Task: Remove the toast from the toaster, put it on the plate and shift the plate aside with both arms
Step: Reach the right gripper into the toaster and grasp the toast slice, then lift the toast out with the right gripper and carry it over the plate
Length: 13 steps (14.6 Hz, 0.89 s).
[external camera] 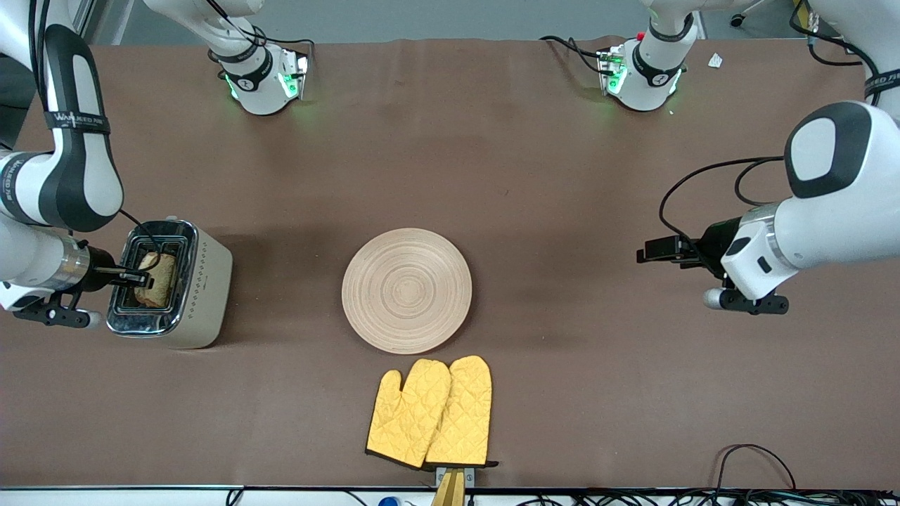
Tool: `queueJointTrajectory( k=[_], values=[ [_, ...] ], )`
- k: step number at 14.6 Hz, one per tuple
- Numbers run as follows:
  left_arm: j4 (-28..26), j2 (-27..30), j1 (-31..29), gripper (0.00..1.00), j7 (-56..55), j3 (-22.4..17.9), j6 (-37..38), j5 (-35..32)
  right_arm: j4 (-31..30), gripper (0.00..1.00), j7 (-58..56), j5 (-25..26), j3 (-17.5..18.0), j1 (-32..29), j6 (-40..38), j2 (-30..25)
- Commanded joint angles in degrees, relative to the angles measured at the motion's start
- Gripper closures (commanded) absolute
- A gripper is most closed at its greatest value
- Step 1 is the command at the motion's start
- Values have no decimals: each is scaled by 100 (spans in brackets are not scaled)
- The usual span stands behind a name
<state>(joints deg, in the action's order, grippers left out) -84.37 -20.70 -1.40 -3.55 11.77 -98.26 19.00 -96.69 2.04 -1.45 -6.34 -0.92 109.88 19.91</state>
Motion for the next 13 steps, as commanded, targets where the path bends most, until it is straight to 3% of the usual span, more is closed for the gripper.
queueJointTrajectory(
  k=[1, 5, 9, 13],
  values=[
    [149, -258, 0, 0, 83, 36, -157, 305, 27, 96, -10, -49, 54, -57, -72, -31],
    [149, -478, 0, 0, 249, 185, -474, 465, 132, 97, -11, -40, 45, -57, -290, -215],
    [149, -496, 17, 1, 337, 203, -492, 421, 869, 96, 24, -40, 71, 13, -1519, -488],
    [149, -584, 123, 3, 680, 203, -711, 438, 1275, 96, 776, 30, 71, 846, -2146, -453]
  ],
)
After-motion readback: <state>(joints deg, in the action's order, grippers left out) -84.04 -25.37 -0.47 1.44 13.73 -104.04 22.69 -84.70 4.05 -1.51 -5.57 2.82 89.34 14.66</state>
